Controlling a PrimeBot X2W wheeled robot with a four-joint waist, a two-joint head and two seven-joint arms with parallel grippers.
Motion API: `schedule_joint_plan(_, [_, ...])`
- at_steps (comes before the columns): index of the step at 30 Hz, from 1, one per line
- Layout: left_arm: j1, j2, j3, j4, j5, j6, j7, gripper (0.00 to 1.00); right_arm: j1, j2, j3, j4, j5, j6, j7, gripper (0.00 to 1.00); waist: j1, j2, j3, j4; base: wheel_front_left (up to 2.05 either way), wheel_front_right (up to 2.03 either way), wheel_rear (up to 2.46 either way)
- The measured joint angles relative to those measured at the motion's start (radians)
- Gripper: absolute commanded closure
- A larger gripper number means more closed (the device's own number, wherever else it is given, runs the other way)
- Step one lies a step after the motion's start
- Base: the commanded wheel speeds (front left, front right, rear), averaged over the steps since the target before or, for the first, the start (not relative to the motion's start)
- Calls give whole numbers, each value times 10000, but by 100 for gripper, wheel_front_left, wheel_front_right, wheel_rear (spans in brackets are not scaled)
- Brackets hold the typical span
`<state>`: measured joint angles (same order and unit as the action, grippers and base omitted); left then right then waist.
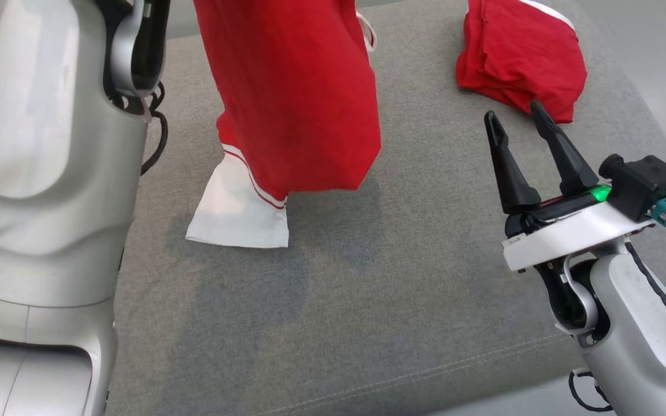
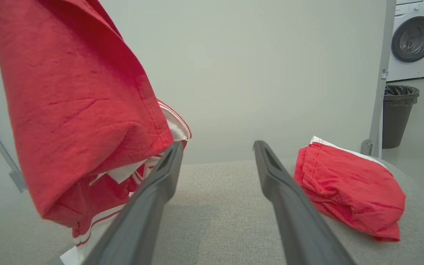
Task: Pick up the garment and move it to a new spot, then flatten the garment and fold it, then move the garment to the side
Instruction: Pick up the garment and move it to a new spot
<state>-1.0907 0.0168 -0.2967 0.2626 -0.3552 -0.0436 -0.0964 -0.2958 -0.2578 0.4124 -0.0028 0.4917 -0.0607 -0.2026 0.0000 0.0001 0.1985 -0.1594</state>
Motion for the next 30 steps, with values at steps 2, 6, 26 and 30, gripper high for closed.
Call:
schedule_joint_plan(2, [91,0,-107,98,-184,12,-2,100,61,-17,-109,4,12,-13,-50,0,0,0,16,-95,0,0,0])
schedule_joint_plan(6, [1161,2,-420,211,-830,226,-61,100,297,-109,-265,-10,12,-29,-75,0,0,0,121,-112,0,0,0])
schedule_joint_plan(26, [3967,79,-2293,2067,-1214,1012,-1262,100,275,-272,-130,-307,-10,-13,-33,0,0,0,959,34,0,0,0])
schedule_joint_plan(30, [4140,86,-2750,2293,-1260,961,-1344,87,275,-270,-130,-236,-12,-13,-33,0,0,0,986,16,0,0,0])
